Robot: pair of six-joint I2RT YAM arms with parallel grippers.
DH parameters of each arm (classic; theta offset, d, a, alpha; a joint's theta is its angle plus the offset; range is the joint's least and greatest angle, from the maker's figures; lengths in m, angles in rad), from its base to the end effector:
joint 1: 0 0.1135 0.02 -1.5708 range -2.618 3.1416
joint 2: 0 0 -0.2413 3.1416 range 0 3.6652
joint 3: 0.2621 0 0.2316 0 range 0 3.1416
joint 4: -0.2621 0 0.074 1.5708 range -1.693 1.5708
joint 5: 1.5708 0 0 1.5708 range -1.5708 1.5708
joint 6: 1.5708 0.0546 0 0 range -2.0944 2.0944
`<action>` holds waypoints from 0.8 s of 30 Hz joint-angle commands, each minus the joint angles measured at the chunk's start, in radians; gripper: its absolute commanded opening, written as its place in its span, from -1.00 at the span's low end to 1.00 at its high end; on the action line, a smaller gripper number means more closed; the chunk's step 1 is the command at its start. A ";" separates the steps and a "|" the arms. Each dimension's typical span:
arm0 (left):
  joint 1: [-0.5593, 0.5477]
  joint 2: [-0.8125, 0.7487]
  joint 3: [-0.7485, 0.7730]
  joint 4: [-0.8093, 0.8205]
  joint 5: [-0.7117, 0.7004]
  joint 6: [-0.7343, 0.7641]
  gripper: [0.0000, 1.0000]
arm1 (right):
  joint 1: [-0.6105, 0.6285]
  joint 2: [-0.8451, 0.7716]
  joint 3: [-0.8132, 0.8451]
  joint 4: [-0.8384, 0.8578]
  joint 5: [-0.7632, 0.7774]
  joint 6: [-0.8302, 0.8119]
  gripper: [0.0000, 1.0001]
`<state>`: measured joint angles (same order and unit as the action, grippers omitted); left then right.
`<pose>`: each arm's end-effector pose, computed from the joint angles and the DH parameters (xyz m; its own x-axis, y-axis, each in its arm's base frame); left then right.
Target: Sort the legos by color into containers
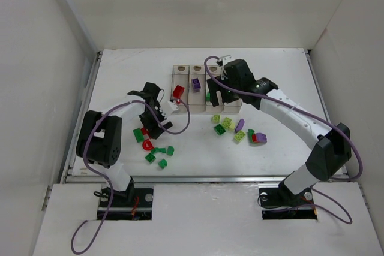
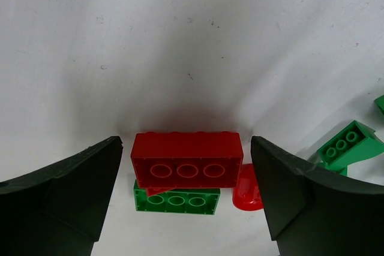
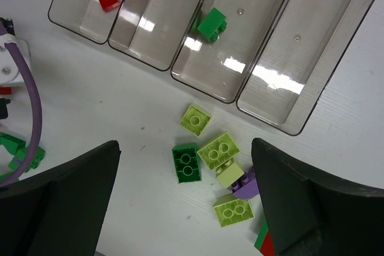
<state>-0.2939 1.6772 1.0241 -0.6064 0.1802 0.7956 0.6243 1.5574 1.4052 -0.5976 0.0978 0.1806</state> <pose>0.2832 -0.0959 0.1436 -0.3965 0.8542 -0.3362 0.8870 0.4509 0.0994 0.2797 0.1949 0.2927 -0.6380 -0.2393 -0.7319 -0.4159 0.9070 0.0660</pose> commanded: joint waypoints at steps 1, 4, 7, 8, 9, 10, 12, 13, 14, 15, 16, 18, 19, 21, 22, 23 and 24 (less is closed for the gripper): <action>0.001 -0.005 -0.006 -0.026 -0.005 0.005 0.64 | 0.009 -0.043 0.000 0.044 0.011 -0.023 0.91; 0.001 -0.005 0.036 -0.036 -0.005 -0.022 0.23 | 0.009 -0.043 0.000 0.053 0.011 -0.032 0.91; 0.001 0.010 0.094 -0.068 0.005 -0.059 -0.06 | 0.009 -0.043 0.009 0.053 0.011 -0.041 0.91; 0.001 0.030 0.115 -0.079 0.005 -0.068 -0.30 | 0.009 -0.043 0.009 0.053 0.020 -0.041 0.91; 0.001 0.042 0.140 -0.093 0.018 -0.068 -0.41 | 0.009 -0.043 0.009 0.053 0.020 -0.041 0.91; 0.001 0.055 0.201 -0.125 0.034 -0.085 -0.53 | 0.009 -0.043 0.009 0.053 0.031 -0.041 0.91; 0.001 0.075 0.276 -0.162 0.053 -0.111 -0.73 | 0.009 -0.043 0.009 0.053 0.040 -0.050 0.91; 0.001 0.085 0.360 -0.179 0.080 -0.111 -0.73 | 0.009 -0.043 0.009 0.053 0.040 -0.050 0.91; 0.001 0.085 0.407 -0.212 0.097 -0.121 -0.73 | 0.009 -0.043 0.009 0.053 0.051 -0.050 0.91; 0.001 0.085 0.453 -0.226 0.120 -0.121 -0.73 | 0.009 -0.043 0.009 0.053 0.051 -0.050 0.91; 0.001 0.085 0.496 -0.236 0.178 -0.121 -0.73 | 0.009 -0.043 0.009 0.053 0.062 -0.050 0.91; 0.001 0.076 0.602 -0.227 0.237 -0.099 -0.73 | 0.009 -0.054 -0.017 0.077 0.062 -0.050 0.91; -0.025 0.076 0.648 -0.210 0.255 -0.090 -0.73 | 0.009 -0.054 -0.029 0.090 0.062 -0.050 0.91; -0.062 0.098 0.685 -0.140 0.266 -0.090 -0.73 | -0.001 -0.054 -0.029 0.090 0.062 -0.040 0.91; -0.082 0.136 0.705 -0.125 0.254 -0.090 -0.73 | -0.011 -0.054 -0.029 0.090 0.071 -0.027 0.91; -0.117 0.162 0.728 -0.125 0.254 -0.076 -0.73 | -0.020 -0.054 -0.029 0.090 0.071 -0.011 0.91; -0.128 0.189 0.775 -0.125 0.254 -0.076 -0.73 | -0.043 -0.054 -0.029 0.090 0.083 -0.001 0.91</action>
<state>-0.3580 1.8095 1.7306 -0.7292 0.3706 0.7033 0.6151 1.5433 1.3766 -0.5644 0.1444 0.1539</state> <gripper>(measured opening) 0.603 0.954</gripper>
